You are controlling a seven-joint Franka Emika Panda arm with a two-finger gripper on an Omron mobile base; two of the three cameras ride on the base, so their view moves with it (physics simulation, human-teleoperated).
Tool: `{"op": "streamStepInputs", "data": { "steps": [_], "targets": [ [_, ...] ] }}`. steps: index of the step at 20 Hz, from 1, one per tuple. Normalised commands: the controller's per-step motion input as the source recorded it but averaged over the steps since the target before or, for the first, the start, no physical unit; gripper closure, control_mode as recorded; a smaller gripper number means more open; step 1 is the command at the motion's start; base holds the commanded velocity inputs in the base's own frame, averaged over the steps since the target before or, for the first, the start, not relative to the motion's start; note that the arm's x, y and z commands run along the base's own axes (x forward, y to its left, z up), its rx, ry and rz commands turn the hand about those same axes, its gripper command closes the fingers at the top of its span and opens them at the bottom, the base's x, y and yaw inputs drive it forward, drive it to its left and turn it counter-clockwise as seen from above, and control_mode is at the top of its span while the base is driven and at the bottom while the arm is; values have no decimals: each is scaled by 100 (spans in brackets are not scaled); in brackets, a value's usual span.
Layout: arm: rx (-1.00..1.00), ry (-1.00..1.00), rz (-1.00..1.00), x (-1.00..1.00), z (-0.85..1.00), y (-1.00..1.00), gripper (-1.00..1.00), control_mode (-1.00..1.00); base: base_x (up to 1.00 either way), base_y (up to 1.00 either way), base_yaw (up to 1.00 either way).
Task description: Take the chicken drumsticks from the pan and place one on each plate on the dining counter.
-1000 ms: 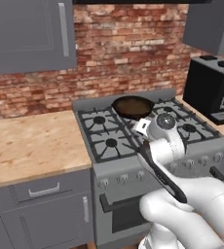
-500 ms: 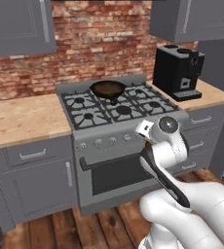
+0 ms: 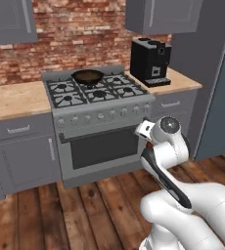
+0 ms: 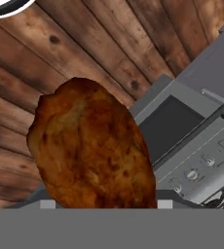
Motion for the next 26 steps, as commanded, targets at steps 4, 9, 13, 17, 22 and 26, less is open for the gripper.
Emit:
{"op": "streamStepInputs", "data": {
  "steps": [4,9,13,17,22,26],
  "targets": [
    [0,0,0,0,0,0,100,100,-100,-81,0],
    [0,0,0,0,0,0,100,100,-100,-58,0],
    [0,0,0,0,0,0,100,100,-100,-28,0],
    [0,0,0,0,0,0,100,100,-100,-21,0],
    [0,0,0,0,0,0,100,100,-100,-54,0],
    [0,0,0,0,0,0,100,100,-100,-81,0]
  ]
}}
